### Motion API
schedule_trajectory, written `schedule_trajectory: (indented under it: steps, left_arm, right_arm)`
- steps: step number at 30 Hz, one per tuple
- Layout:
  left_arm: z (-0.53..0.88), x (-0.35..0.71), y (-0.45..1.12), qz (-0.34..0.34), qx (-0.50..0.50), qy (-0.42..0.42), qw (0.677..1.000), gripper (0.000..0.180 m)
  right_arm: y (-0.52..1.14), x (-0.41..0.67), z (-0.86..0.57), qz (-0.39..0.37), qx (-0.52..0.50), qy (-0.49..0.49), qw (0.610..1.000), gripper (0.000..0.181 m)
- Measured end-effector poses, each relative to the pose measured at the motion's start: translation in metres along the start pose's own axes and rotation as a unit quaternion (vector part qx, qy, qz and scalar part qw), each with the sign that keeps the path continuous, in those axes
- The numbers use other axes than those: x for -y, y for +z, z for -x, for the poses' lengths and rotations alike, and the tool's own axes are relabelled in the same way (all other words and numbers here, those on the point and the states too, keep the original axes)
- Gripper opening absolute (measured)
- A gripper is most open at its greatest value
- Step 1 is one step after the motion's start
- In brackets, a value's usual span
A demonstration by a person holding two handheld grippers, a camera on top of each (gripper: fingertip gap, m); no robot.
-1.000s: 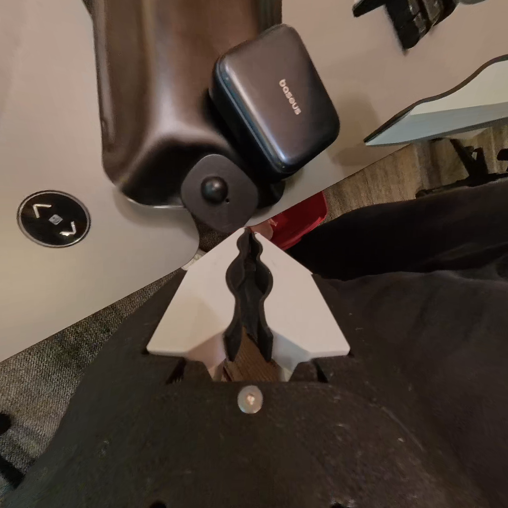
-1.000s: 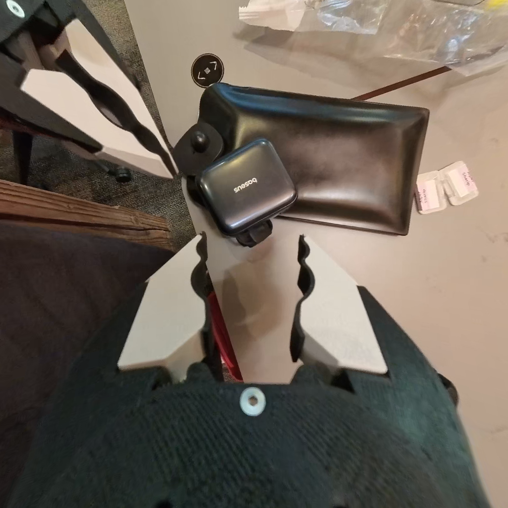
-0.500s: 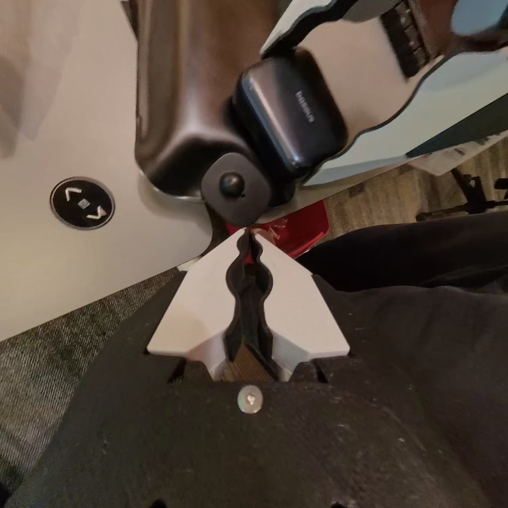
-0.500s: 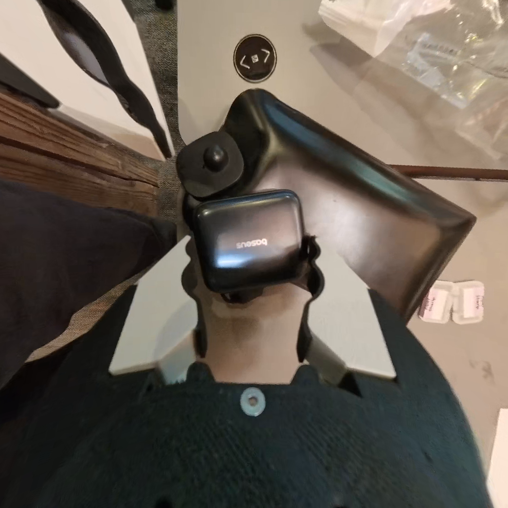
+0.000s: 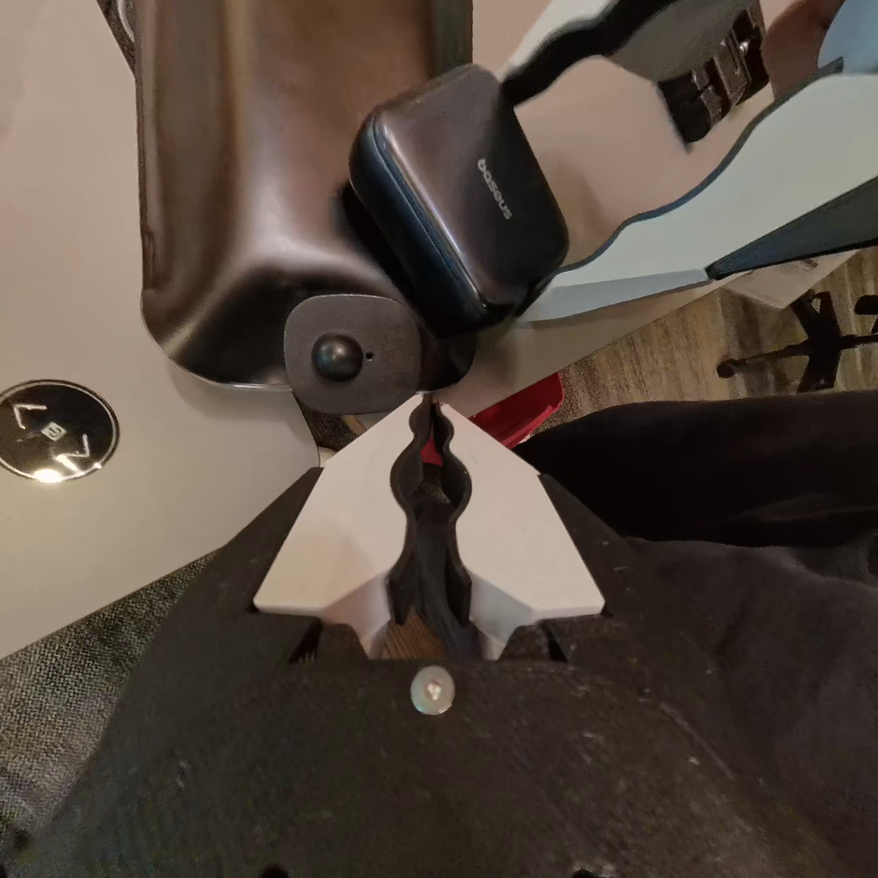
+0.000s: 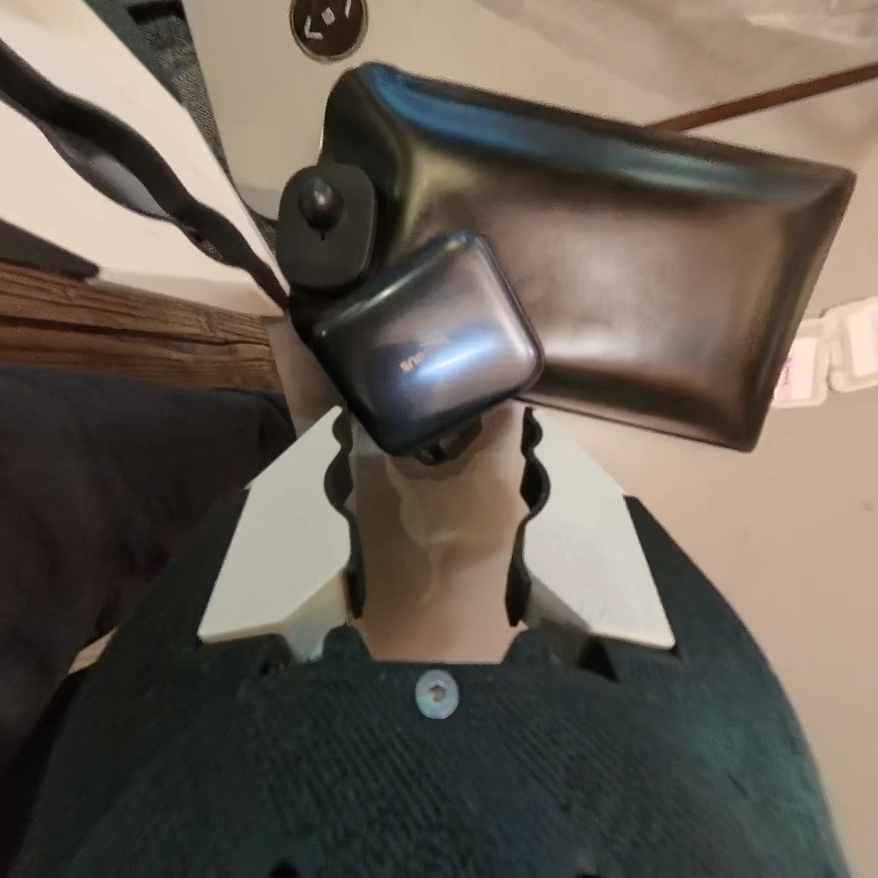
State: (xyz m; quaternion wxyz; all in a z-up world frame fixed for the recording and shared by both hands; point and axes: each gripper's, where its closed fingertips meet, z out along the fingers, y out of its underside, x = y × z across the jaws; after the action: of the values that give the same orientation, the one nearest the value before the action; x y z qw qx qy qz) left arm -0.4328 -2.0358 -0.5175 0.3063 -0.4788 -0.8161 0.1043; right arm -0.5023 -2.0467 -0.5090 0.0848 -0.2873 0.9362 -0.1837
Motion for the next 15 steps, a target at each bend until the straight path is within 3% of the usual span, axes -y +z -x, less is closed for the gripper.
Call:
schedule_trajectory:
  steps: [3, 15]
  left_arm:
    - [0.002, 0.007, -0.002, -0.006, -0.002, 0.011, 1.0, 0.0]
    - [0.01, 0.024, -0.006, -0.014, -0.013, 0.064, 0.998, 0.0]
  right_arm:
    - [0.001, -0.025, -0.006, 0.022, -0.02, 0.008, 1.0, 0.064]
    - [-0.008, -0.049, -0.01, 0.014, -0.028, 0.079, 0.996, 0.066]
